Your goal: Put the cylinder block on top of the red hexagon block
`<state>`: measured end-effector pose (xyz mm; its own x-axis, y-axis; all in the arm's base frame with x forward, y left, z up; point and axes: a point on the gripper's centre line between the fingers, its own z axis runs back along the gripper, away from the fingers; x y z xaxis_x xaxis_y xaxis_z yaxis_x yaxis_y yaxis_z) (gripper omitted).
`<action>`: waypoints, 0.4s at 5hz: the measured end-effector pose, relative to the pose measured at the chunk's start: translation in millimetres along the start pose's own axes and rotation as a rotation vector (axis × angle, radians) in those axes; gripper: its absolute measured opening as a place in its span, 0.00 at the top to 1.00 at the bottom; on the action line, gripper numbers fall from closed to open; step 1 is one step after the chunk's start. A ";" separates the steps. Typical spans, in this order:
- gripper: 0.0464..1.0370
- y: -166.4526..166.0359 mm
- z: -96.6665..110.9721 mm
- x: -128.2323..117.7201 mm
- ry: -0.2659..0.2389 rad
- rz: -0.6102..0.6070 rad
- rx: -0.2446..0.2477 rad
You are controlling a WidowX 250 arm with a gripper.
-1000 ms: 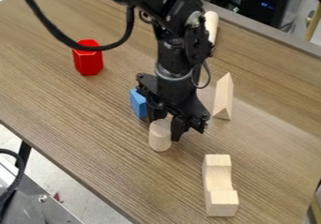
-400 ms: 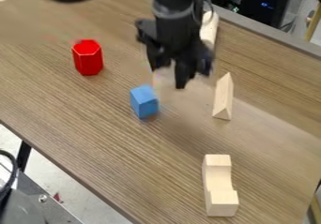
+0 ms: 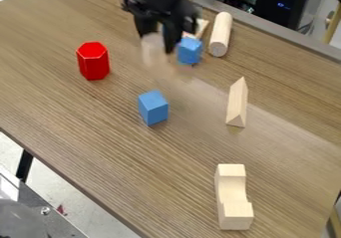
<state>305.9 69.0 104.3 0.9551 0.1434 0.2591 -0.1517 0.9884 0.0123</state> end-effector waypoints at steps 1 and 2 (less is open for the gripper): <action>0.57 30.3 -0.6 9.0 0.005 0.055 0.007; 0.57 52.0 -1.0 12.9 0.019 0.092 0.010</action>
<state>310.5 122.3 107.2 0.9416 0.2343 0.2417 -0.2412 0.9705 -0.0012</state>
